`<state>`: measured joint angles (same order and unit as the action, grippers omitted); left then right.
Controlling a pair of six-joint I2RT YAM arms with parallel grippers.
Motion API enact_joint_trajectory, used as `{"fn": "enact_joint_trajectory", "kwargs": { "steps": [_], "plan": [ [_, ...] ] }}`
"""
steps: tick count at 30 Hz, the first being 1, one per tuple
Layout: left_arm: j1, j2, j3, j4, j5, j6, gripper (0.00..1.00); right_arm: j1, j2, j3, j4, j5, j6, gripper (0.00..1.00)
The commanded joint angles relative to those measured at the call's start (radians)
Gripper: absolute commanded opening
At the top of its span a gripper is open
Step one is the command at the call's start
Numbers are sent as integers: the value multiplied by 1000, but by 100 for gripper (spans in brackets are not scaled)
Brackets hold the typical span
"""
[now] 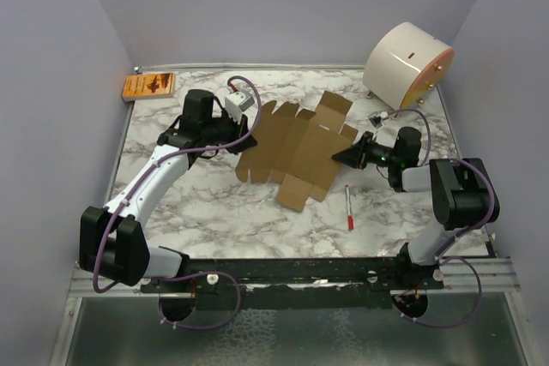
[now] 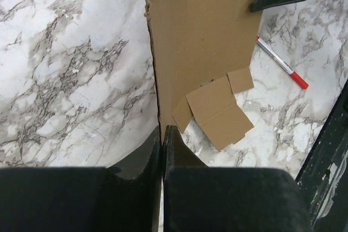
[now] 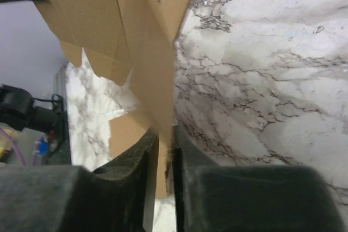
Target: Fold the paper box
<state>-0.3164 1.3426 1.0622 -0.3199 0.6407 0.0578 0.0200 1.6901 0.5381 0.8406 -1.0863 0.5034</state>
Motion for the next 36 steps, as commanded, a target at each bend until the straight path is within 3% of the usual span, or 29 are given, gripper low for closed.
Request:
{"fn": "enact_joint_trajectory", "kwargs": {
  "steps": [1, 4, 11, 13, 15, 20, 31, 36],
  "plan": [
    [-3, -42, -33, 91, 31, -28, 0, 5, -24, 17, 64, -26, 29, 4],
    [-1, -69, -103, 214, 28, -83, 4, 5, -52, 19, 76, -29, 79, 1],
    [7, -230, -389, 665, -84, -292, 67, -2, -121, 8, 103, -28, 165, 1],
    [8, -292, -479, 797, -147, -312, 81, -11, -124, 6, 112, -31, 189, 1],
    [10, -355, -559, 923, -203, -332, 88, -16, -122, 5, 126, -38, 211, 1],
    [26, -365, -617, 1039, -232, -377, 90, -19, -129, 6, 139, -47, 242, 1],
    [168, -172, -624, 1301, 39, -678, 76, -28, -140, 4, 143, -52, 265, 1],
    [226, -103, -647, 1370, 25, -775, 77, -29, -135, 6, 146, -59, 266, 1]
  ]
}}
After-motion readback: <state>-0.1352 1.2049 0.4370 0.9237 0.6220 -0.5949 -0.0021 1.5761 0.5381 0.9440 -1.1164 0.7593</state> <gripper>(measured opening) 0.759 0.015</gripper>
